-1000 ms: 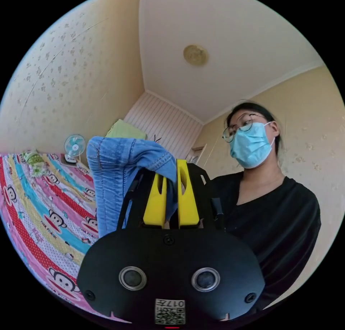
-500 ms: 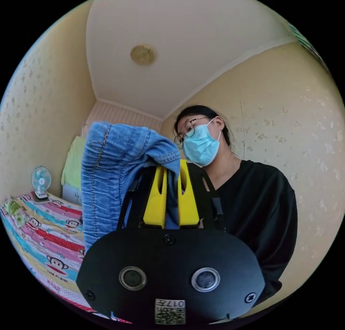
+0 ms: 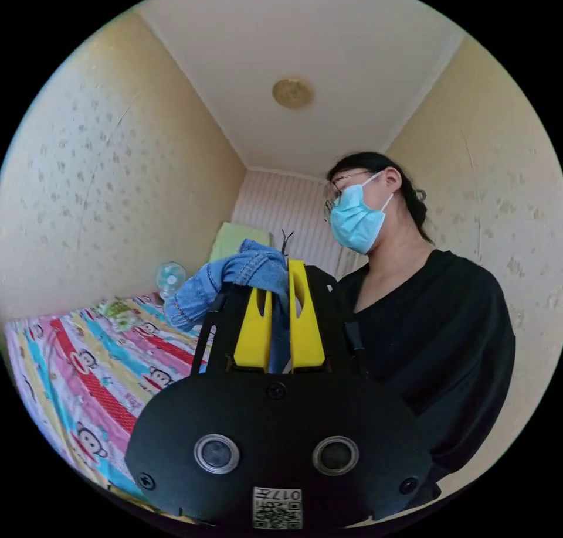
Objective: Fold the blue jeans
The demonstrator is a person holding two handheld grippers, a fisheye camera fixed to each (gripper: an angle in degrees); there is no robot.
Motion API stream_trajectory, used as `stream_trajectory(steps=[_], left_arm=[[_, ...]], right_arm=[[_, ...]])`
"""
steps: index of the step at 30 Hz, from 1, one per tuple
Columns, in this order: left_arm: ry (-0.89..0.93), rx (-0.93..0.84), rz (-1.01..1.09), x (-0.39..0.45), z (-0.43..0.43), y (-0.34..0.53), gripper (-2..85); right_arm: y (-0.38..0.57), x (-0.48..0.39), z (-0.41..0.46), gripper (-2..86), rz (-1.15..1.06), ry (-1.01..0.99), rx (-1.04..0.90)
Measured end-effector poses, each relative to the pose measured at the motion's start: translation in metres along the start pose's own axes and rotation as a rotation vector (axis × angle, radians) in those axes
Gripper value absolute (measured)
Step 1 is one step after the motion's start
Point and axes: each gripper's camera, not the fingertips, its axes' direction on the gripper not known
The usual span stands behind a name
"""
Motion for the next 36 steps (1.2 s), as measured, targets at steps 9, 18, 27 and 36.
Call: stream_trajectory(steps=[9,18,27,36], left_arm=[[-0.285,-0.062,-0.022,-0.130,0.014,-0.080,4.5],[-0.614,-0.430,-0.730,-0.557,0.097,-0.006,8.4],[-0.568,-0.898,-1.346,-0.560,0.076,0.359,11.6],[-0.553,-0.671,-1.630,-0.454,0.048,0.464,13.2]], right_arm=[[-0.155,0.002,0.023,0.3,-0.107,0.533,-0.129],[-0.231,0.379,-0.049,3.3,0.451,1.207,-0.348],[0.084,0.484,-0.084,7.2,0.984,0.901,-0.559],[0.253,0.463,-0.015,7.9,1.272,0.556,-0.659]])
